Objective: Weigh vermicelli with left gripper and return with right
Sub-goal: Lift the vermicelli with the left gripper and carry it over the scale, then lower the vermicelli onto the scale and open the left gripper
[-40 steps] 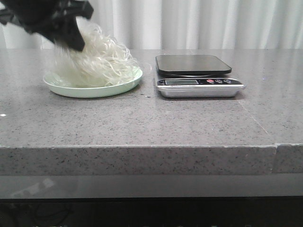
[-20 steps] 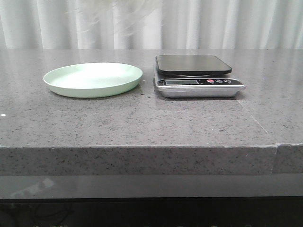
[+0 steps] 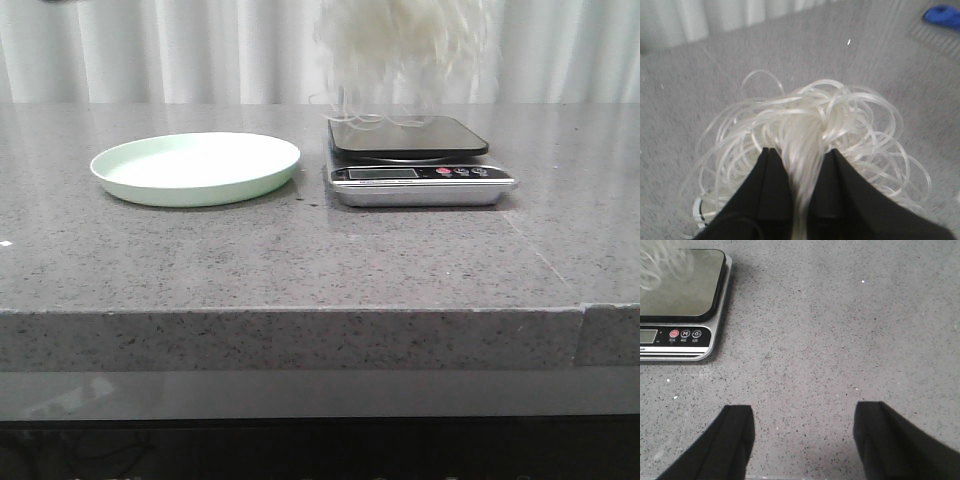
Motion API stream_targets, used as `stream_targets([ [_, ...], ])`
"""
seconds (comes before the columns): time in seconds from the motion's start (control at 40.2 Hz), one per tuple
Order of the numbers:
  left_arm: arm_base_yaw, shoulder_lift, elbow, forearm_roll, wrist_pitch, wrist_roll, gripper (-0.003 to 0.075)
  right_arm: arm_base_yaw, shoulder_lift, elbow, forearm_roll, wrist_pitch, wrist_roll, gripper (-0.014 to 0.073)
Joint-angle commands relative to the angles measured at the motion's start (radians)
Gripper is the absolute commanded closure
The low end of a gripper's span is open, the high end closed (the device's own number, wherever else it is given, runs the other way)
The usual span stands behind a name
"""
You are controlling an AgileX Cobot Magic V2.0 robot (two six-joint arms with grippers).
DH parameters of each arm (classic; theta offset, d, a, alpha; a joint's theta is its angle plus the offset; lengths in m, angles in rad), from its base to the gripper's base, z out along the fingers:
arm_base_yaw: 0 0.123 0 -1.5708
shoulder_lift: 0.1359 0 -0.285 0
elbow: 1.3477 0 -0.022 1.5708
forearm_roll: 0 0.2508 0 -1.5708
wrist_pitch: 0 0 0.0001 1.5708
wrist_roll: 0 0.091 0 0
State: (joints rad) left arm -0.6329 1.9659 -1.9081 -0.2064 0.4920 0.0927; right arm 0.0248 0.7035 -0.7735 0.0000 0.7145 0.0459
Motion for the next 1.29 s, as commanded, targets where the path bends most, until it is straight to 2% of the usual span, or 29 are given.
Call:
stream_targets([
  [0.0, -0.004, -0.019, -0.044, -0.025, -0.069, 0.001, 0.0561, -0.003, 0.005, -0.027, 0.0, -0.058, -0.007, 0.0049],
  [0.099, -0.004, 0.007, -0.044, -0.039, -0.027, 0.001, 0.0523, -0.003, 0.005, -0.027, 0.0, -0.058, -0.007, 0.0049],
  [0.298, -0.004, 0.014, -0.045, -0.041, 0.001, 0.001, 0.0251, -0.003, 0.005, -0.027, 0.0, -0.058, -0.007, 0.0049],
  [0.373, -0.004, 0.003, -0.045, -0.043, 0.017, 0.001, 0.0206, -0.003, 0.005, -0.027, 0.0, -0.058, -0.007, 0.0049],
  [0.696, -0.004, -0.173, -0.045, 0.003, 0.174, 0.001, 0.0206, -0.003, 0.005, -0.027, 0.0, -0.058, -0.007, 0.0049],
  [0.92, -0.004, -0.329, -0.038, 0.078, 0.356, -0.038, 0.0206, -0.003, 0.005, -0.027, 0.0, -0.058, -0.007, 0.0049],
  [1.094, -0.004, -0.47, 0.089, 0.131, 0.371, -0.093, 0.0206, -0.003, 0.005, -0.027, 0.0, -0.058, -0.007, 0.0049],
  [1.268, -0.004, -0.643, 0.335, 0.138, 0.313, -0.093, 0.0206, -0.003, 0.005, -0.027, 0.0, -0.057, -0.007, 0.0049],
])
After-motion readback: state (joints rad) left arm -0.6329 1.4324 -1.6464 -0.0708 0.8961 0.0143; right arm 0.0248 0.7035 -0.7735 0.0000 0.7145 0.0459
